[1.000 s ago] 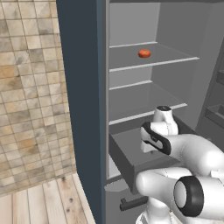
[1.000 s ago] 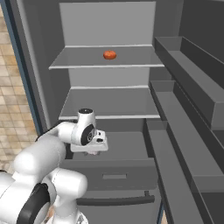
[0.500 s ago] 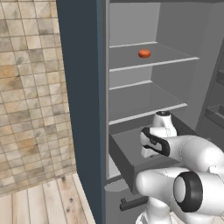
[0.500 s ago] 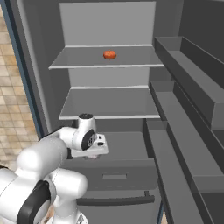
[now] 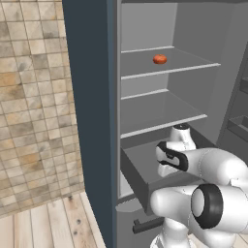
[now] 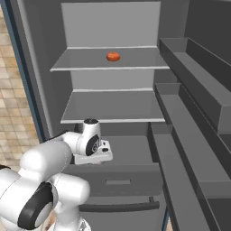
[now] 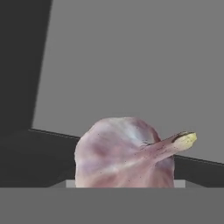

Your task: Place the broccoli and garlic inside the fridge drawer. Close the drawer after placing the vegetables.

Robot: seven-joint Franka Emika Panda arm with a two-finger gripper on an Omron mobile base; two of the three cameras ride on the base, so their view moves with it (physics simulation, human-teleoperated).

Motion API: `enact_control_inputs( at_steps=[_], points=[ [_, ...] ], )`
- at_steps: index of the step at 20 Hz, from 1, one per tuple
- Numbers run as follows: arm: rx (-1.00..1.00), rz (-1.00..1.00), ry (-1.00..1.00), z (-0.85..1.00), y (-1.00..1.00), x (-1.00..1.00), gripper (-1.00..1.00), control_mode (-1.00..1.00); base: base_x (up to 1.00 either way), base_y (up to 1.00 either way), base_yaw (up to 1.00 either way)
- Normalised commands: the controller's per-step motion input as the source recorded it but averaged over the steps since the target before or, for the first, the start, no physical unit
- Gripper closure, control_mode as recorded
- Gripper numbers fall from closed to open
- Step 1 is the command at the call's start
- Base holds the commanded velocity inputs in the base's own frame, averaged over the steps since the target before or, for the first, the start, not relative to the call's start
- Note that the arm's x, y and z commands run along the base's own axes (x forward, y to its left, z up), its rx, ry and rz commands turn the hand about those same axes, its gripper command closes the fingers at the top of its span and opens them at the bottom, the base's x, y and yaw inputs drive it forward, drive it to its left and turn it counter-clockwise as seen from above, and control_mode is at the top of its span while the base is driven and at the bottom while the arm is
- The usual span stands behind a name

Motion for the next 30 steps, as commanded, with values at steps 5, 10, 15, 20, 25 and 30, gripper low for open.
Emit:
enact_control_inputs(
  at_steps=[5, 10, 15, 20, 25, 30],
  points=[
    [0.0, 0.0, 0.03, -0.24, 0.11, -0.28, 1.0, -1.0, 0.0, 0.0, 0.0],
    [0.0, 0.0, 0.06, -0.21, 0.19, -0.25, -1.0, -1.0, 0.0, 0.0, 0.0],
    [0.0, 0.0, -0.03, 0.0, 0.05, -0.25, -1.0, -1.0, 0.0, 0.0, 0.0],
    [0.0, 0.0, -0.11, 0.35, 0.0, -0.03, -1.0, -1.0, 0.0, 0.0, 0.0],
    [-0.03, 0.0, -0.18, 0.89, 0.05, -0.11, -1.0, -1.0, 0.0, 0.0, 0.0],
    [-0.05, 0.0, -0.14, 1.0, 0.26, -0.37, -1.0, -1.0, 0.0, 0.0, 0.0]
  ],
)
